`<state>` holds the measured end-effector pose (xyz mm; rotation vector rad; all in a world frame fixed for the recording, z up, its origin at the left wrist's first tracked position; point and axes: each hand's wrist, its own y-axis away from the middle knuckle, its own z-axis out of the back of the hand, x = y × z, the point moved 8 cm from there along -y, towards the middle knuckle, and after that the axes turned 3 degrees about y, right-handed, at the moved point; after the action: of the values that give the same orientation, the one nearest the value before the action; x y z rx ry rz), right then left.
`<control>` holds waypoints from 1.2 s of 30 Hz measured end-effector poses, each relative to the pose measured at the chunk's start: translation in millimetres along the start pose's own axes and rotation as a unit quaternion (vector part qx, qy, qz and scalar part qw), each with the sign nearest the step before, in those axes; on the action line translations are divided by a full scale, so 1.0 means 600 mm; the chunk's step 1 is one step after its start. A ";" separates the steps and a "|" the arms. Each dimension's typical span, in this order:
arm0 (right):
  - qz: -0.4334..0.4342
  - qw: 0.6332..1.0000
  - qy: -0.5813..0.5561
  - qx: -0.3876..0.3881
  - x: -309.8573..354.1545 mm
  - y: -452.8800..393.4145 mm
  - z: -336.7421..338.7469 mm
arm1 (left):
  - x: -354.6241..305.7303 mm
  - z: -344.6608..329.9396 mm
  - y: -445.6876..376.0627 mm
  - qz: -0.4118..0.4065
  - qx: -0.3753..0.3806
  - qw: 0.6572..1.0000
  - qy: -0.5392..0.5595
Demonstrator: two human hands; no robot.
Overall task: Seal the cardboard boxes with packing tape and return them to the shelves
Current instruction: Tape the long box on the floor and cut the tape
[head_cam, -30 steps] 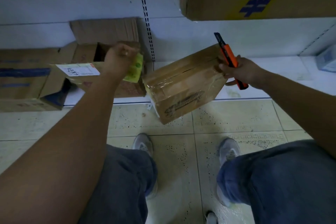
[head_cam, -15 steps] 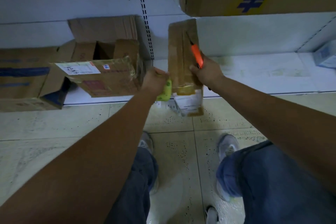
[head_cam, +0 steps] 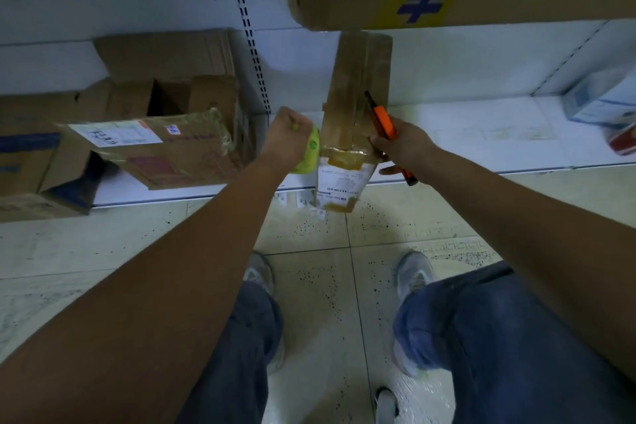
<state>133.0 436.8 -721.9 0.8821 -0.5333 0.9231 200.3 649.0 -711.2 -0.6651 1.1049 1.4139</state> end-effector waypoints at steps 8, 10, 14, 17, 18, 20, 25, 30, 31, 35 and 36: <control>0.018 0.979 0.186 -0.085 0.024 0.017 0.019 | -0.042 0.049 0.057 0.026 0.104 0.979 0.175; 0.008 0.977 0.197 -0.078 0.020 0.030 0.022 | -0.053 0.048 0.076 0.046 0.135 0.970 0.198; 0.054 0.971 0.138 -0.186 0.051 0.072 0.065 | -0.073 0.028 0.122 0.055 0.199 0.960 0.187; 0.112 0.985 0.011 -0.129 0.100 0.128 0.061 | -0.091 0.019 0.155 0.035 0.221 0.961 0.164; 0.115 0.989 -0.030 -0.084 0.108 0.152 0.049 | -0.096 0.016 0.165 0.029 0.225 0.962 0.154; 0.120 0.990 -0.071 -0.025 0.110 0.196 0.022 | -0.104 0.008 0.184 0.014 0.234 0.964 0.128; 0.080 0.988 -0.062 -0.118 0.081 0.204 0.022 | -0.113 -0.021 0.225 -0.014 0.262 0.958 0.118; 0.051 0.982 -0.076 -0.163 0.056 0.195 0.043 | -0.120 0.008 0.201 -0.144 0.198 0.961 -0.129; 0.034 0.978 -0.089 -0.186 0.043 0.190 0.062 | -0.119 0.021 0.191 -0.168 0.184 0.950 -0.186; -0.079 0.942 -0.210 -0.251 -0.040 0.170 0.138 | -0.063 0.101 0.121 -0.134 0.127 0.912 -0.367; -0.087 0.941 -0.224 -0.237 -0.050 0.165 0.136 | -0.051 0.114 0.102 -0.132 0.119 0.901 -0.395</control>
<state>30.4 385.1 -657.5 0.6785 -1.0059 0.3938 160.5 703.8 -642.3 -0.0233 0.4947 1.1159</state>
